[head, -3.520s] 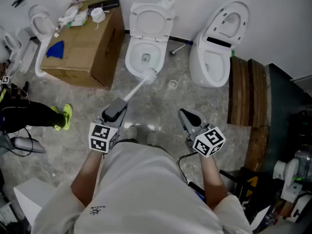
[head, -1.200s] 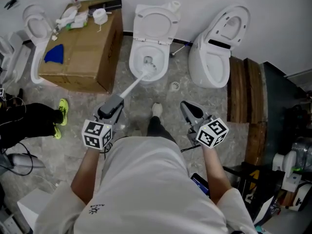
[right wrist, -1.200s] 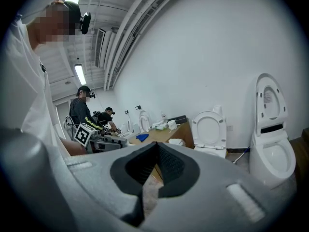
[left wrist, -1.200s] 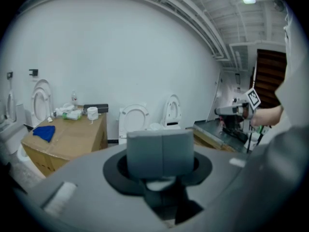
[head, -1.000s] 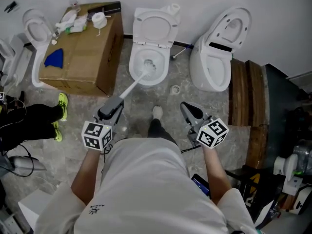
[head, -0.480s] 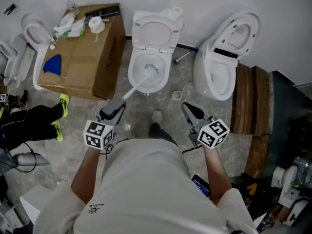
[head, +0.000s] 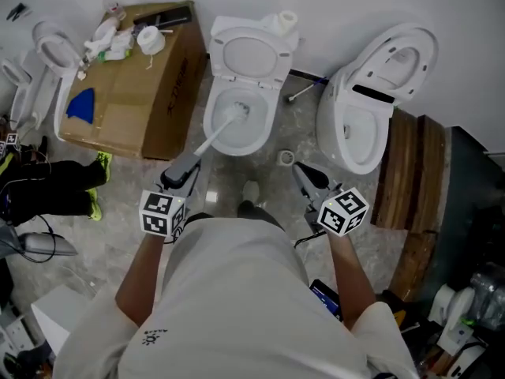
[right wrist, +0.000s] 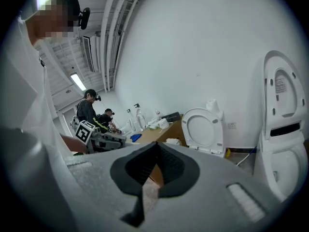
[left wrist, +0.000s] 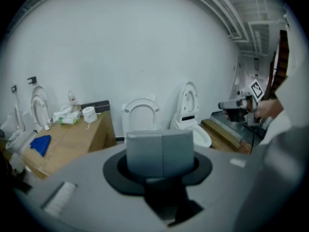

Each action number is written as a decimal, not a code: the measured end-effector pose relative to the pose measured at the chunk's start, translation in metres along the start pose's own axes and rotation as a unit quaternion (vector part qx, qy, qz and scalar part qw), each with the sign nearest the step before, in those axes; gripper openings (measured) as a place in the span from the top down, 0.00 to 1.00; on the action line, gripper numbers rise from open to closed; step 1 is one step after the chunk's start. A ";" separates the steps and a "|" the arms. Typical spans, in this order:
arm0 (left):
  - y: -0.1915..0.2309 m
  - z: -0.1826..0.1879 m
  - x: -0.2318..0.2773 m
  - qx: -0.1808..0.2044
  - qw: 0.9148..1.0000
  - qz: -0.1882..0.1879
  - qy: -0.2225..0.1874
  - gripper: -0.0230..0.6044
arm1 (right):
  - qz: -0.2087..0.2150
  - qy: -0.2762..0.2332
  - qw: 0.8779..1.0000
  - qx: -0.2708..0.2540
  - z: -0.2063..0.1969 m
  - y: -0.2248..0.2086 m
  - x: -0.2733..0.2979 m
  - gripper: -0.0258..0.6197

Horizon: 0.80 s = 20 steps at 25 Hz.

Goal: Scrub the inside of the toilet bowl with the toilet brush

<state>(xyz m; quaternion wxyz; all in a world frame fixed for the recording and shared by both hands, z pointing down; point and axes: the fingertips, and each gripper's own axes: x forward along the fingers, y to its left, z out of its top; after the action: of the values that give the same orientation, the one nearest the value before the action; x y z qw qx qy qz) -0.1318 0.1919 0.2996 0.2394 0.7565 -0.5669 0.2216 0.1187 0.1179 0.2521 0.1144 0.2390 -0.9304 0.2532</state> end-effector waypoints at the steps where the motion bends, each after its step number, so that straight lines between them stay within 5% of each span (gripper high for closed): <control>1: -0.001 0.002 0.006 -0.003 1.000 0.003 0.002 0.72 | 0.002 0.004 1.000 0.001 0.000 -0.007 0.001 0.96; 20: 0.019 -0.002 0.088 0.009 0.996 0.032 0.078 0.72 | 0.022 0.054 0.998 0.021 -0.002 -0.078 0.033 0.96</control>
<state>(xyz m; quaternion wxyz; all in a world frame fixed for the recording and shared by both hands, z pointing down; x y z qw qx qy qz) -0.1270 0.1221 0.3563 0.2684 0.7203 -0.5686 0.2929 0.1302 0.0471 0.2974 0.1533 0.2068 -0.9224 0.2881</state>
